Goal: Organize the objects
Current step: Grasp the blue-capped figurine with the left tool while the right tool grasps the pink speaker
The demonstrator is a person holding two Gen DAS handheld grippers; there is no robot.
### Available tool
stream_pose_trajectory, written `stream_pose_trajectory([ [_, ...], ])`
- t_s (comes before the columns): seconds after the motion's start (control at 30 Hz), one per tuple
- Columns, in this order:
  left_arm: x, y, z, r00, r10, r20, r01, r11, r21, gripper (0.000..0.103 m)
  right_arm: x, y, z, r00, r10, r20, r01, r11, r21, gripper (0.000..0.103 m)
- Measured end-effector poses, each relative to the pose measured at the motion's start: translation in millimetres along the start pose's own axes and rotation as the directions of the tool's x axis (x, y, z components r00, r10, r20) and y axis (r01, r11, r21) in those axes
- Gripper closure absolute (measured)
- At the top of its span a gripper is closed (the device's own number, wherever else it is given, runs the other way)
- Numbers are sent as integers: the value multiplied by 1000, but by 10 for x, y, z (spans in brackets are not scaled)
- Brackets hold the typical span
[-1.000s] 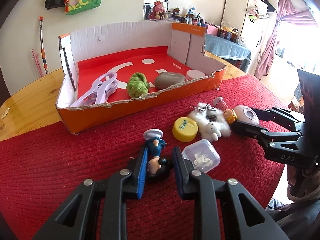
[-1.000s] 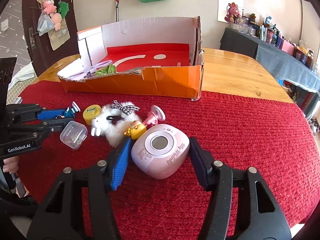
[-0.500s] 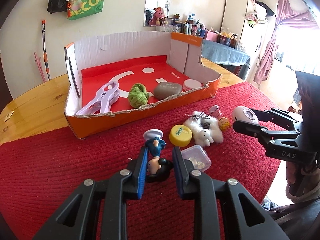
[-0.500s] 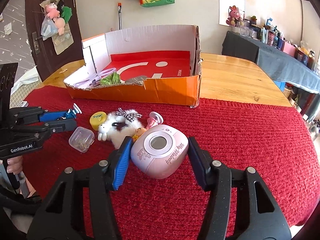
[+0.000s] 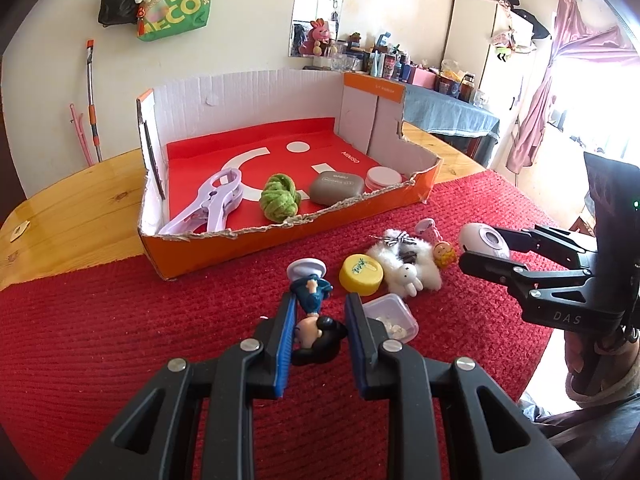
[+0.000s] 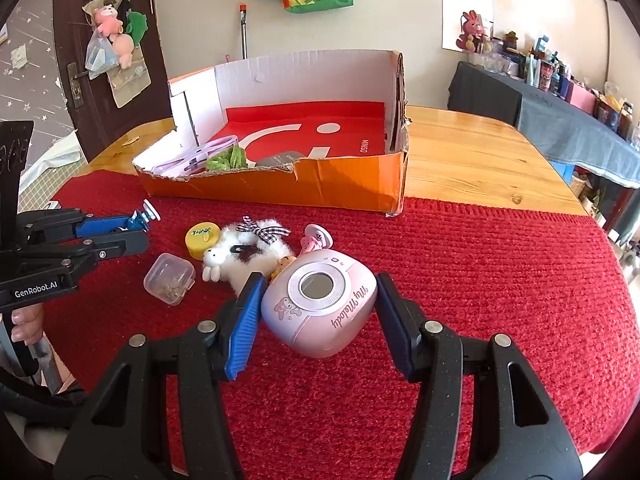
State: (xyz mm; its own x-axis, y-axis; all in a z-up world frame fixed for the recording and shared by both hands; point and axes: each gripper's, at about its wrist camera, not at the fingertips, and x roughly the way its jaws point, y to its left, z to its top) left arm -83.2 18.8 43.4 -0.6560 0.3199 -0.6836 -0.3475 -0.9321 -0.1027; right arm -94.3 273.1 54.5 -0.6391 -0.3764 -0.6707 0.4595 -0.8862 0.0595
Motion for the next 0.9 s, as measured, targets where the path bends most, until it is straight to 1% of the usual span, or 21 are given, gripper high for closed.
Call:
stream_pose_trajectory([
  [0.37,-96,-15,43,1000,2,29,-3,1000,8,78,-5,22,14,1000,5,0,-5,1000,-6,49],
  [0.67,-105,-20,66,1000,1,29,-1,1000,14,78,0,46,32,1000,12,-4,-12,1000,-11,49],
  [0.9,-165,-15,157,999,-4,45,4,1000,17,78,-48,53,102,1000,16,12,-16,1000,-12,49],
])
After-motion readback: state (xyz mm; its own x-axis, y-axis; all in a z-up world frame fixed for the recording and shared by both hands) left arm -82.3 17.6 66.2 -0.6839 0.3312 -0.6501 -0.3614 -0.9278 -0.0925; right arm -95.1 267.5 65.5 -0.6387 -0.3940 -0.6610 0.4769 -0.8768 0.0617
